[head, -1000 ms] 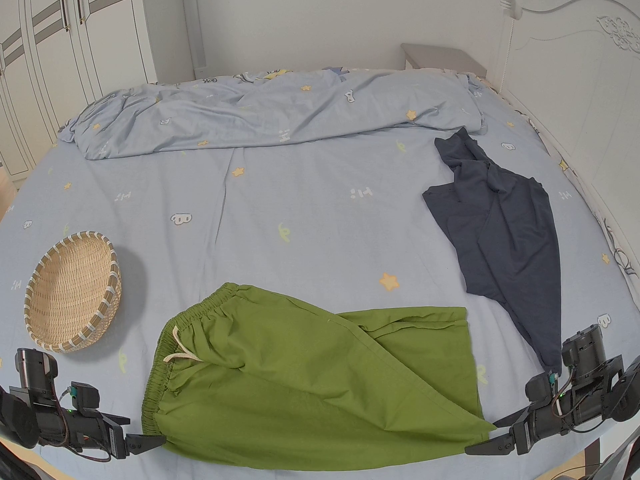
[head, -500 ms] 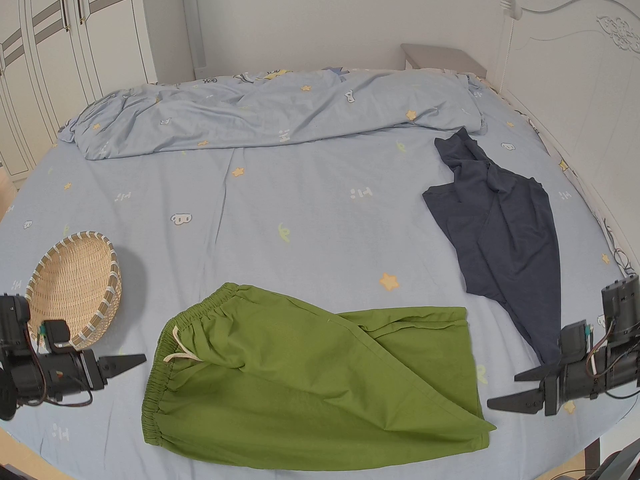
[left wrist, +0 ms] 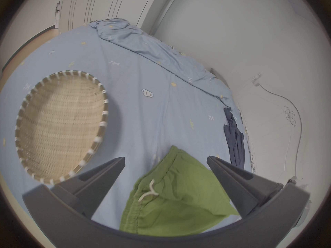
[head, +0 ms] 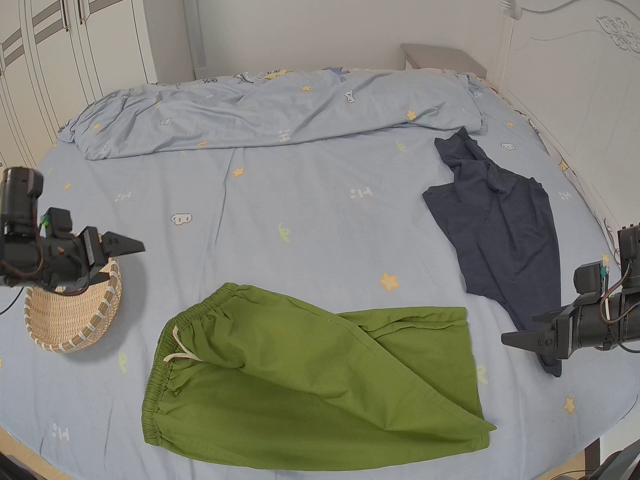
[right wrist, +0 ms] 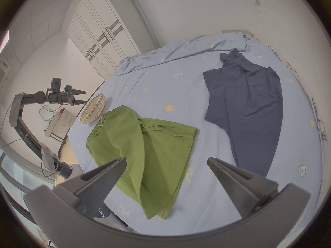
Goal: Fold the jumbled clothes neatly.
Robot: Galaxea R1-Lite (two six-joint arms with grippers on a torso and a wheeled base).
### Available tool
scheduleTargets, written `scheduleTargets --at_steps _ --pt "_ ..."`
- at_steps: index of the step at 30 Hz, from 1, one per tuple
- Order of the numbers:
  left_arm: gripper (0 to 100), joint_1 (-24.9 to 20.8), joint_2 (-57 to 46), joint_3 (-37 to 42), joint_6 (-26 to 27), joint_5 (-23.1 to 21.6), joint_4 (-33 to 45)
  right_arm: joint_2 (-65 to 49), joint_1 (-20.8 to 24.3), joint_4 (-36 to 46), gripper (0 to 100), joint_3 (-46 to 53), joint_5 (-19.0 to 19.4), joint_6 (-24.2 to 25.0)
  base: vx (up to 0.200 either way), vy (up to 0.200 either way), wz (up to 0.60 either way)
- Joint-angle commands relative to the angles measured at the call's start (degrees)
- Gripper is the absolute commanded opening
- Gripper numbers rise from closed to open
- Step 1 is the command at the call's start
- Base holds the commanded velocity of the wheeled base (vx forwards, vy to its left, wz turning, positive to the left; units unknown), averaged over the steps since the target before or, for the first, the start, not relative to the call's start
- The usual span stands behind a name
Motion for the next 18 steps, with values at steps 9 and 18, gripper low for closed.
scheduleTargets --at_steps 9,18 --pt "100 -11.42 22.72 -13.95 0.67 2.64 2.96 2.01 0.05 1.57 100 -3.43 -1.75 -0.05 0.000 0.000 0.00" --pt "100 -13.17 27.20 -13.87 0.93 3.08 -1.53 2.19 1.10 1.48 100 -3.08 -1.84 0.04 0.000 0.000 0.00"
